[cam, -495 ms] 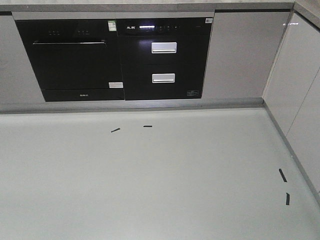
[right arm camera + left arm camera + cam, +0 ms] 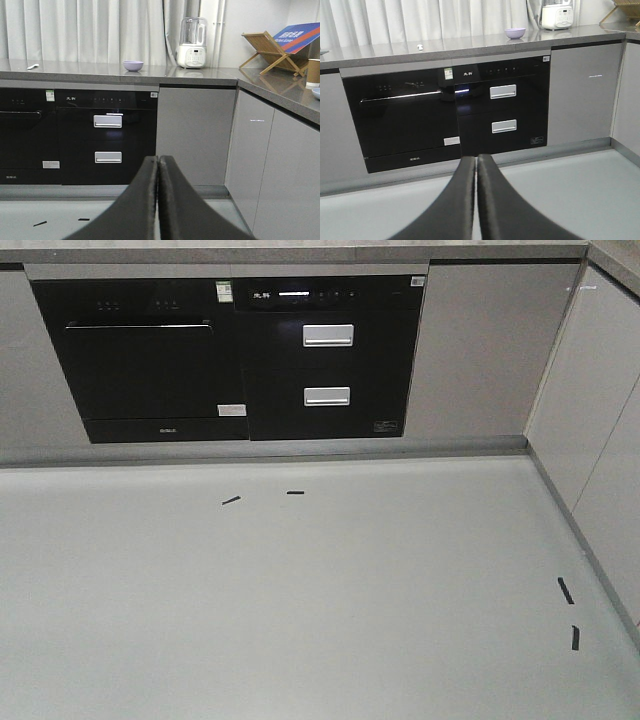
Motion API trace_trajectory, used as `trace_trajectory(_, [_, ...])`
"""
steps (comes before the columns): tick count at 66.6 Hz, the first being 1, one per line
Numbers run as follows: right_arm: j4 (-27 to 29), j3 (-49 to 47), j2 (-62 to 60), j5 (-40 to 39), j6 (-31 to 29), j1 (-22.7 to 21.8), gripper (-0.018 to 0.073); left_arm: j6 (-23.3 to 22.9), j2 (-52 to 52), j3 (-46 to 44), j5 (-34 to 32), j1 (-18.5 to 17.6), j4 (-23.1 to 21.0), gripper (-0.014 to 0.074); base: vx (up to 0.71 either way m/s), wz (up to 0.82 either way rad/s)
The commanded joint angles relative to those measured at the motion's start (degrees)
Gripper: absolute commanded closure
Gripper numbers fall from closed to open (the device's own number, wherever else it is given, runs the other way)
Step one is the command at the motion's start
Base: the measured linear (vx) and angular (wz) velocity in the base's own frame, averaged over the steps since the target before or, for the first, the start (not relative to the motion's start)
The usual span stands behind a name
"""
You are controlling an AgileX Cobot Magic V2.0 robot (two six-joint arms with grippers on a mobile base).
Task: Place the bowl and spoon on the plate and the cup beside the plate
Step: 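Drive the base forward toward the kitchen counter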
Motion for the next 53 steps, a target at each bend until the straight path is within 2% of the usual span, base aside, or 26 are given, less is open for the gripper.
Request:
trace_trajectory(1, [-0.18,0.76,-0.63,-4.06,-0.26,-0.36,0.0564,-0.46,-0.99,1.73,-4.35,-0.03,-0.53,0.0602,0.00,0.00])
trace_trajectory(53, [-0.18,0.76,-0.63,-4.06,-0.26,-0.36,0.0564,-0.46,-0.99,1.73,-4.35,-0.03,-0.53,0.0602,0.00,0.00])
